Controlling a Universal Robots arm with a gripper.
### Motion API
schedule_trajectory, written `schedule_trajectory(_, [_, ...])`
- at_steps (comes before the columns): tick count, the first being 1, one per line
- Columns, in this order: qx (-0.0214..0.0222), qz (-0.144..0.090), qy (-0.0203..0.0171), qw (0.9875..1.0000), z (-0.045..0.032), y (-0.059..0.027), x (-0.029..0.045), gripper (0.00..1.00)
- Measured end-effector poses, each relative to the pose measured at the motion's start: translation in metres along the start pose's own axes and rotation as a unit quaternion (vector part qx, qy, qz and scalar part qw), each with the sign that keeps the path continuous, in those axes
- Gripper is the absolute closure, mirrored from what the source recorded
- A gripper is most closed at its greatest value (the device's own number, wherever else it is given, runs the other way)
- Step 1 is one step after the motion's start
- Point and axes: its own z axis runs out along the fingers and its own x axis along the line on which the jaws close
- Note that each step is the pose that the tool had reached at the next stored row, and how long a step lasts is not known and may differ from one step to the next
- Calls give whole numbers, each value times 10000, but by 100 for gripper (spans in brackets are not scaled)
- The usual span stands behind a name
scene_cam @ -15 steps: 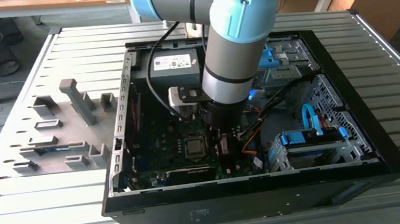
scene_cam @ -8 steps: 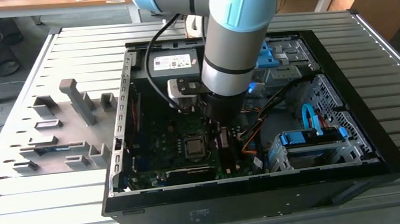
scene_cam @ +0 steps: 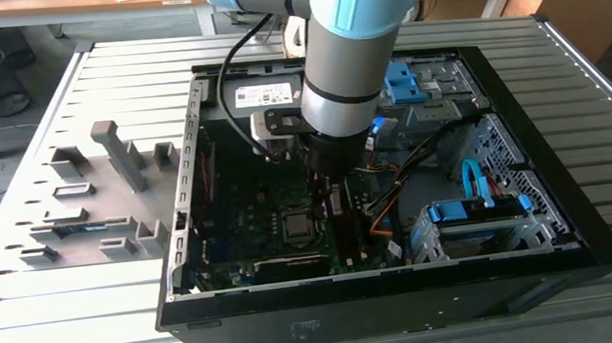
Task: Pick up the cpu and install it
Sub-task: 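Install the first cpu locking lever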
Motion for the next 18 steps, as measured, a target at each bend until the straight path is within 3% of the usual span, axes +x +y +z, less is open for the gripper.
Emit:
schedule_trajectory(4, [21, 2, -1, 10000, -80, 47, -1, 90])
schedule_trajectory(12, [22, 2, 0, 10000, -410, 87, 22, 90])
schedule_trajectory(18, [22, 2, 2, 10000, -421, 89, 23, 90])
